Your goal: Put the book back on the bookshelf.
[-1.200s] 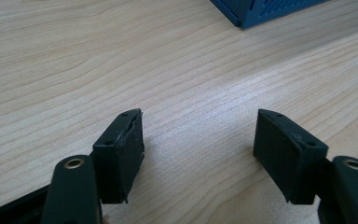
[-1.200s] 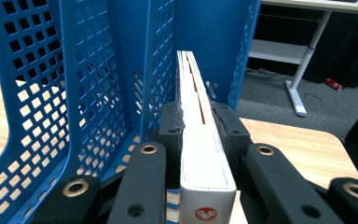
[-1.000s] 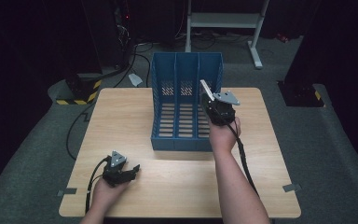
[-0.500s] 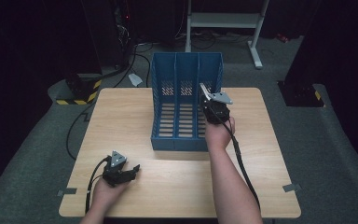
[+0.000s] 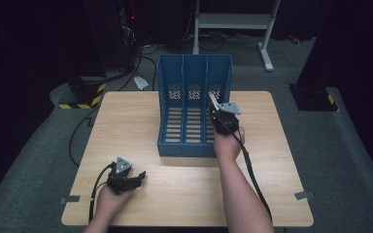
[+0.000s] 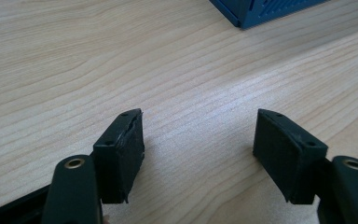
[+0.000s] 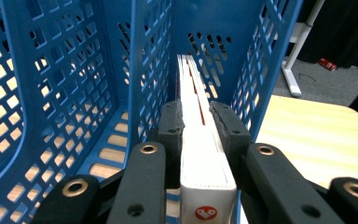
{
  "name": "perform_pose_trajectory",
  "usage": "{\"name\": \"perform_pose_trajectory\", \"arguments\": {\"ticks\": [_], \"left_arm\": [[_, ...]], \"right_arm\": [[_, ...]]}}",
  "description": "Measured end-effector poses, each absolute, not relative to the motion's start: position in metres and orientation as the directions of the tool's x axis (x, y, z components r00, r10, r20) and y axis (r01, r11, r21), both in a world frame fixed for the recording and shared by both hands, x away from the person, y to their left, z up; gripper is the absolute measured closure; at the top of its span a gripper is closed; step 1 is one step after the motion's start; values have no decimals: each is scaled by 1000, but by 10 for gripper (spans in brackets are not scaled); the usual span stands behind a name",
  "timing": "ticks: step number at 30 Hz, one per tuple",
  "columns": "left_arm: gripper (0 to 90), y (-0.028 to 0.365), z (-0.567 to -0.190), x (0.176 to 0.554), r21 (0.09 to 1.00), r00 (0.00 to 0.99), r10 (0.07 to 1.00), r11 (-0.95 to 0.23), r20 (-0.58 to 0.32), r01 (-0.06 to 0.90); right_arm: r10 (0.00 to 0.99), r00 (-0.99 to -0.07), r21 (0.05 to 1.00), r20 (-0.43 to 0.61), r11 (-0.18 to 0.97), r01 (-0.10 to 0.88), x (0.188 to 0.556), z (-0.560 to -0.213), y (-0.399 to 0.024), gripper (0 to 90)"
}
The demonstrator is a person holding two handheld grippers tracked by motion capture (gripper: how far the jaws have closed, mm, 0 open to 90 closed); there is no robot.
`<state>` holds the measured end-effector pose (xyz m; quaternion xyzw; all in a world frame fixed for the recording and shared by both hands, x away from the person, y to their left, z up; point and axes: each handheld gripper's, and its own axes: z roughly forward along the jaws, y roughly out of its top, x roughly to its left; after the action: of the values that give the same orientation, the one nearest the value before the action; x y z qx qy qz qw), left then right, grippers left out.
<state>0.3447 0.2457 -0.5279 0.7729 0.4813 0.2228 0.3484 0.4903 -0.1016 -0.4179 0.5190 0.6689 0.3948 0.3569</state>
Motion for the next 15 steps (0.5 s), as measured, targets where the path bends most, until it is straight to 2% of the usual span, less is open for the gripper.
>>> {"name": "perform_pose_trajectory", "arguments": {"ticks": [15], "left_arm": [[337, 246, -528, 345, 754, 439, 899, -294, 9, 588]], "right_arm": [[973, -223, 862, -56, 159, 480, 475, -427, -108, 747]]}}
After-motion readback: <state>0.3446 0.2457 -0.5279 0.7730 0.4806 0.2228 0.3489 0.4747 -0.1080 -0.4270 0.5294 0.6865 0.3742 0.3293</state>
